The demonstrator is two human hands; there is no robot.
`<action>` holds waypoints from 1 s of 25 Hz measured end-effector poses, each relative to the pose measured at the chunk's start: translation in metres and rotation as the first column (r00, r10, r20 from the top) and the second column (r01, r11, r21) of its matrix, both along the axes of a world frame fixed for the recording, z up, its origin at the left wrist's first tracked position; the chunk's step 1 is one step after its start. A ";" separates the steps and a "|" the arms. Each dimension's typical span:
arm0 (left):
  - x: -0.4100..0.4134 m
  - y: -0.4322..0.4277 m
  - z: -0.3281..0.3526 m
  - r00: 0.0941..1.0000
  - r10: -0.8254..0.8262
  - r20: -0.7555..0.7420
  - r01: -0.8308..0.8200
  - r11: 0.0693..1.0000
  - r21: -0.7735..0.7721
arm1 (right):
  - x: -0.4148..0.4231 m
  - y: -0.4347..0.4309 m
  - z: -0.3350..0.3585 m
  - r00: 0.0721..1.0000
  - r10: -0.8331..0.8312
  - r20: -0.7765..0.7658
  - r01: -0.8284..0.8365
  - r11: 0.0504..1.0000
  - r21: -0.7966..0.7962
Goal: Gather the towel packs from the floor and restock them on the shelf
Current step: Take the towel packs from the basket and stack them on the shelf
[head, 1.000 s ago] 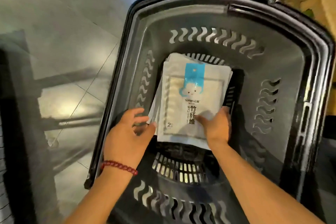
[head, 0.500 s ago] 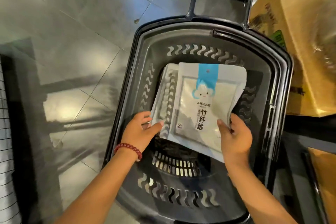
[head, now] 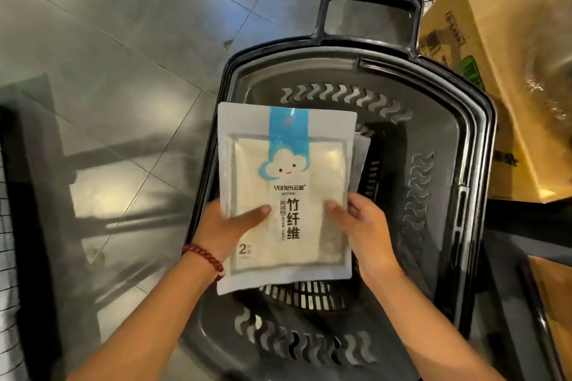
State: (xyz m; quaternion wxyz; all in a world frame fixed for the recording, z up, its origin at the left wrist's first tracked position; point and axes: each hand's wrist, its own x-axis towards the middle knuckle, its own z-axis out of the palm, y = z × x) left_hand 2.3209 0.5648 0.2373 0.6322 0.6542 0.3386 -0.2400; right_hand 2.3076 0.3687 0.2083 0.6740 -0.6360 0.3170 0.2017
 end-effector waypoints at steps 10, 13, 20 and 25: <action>-0.012 0.002 -0.011 0.996 0.050 0.071 -0.064 0.976 0.207 | 0.016 0.001 -0.097 0.877 0.234 -0.419 -0.442 0.733 -0.517; -0.008 0.000 -0.012 0.996 0.059 0.064 -0.071 0.979 0.190 | 0.014 0.003 -0.104 0.902 0.183 -0.390 -0.373 0.785 -0.495; -0.003 0.000 0.001 0.995 0.097 0.019 -0.099 0.982 0.160 | 0.003 -0.022 -0.075 0.980 0.148 -0.132 -0.198 0.769 -0.607; 0.004 0.011 0.027 0.993 0.115 0.018 -0.116 0.961 0.252 | -0.001 -0.043 -0.024 0.969 0.198 0.147 -0.065 0.780 -0.622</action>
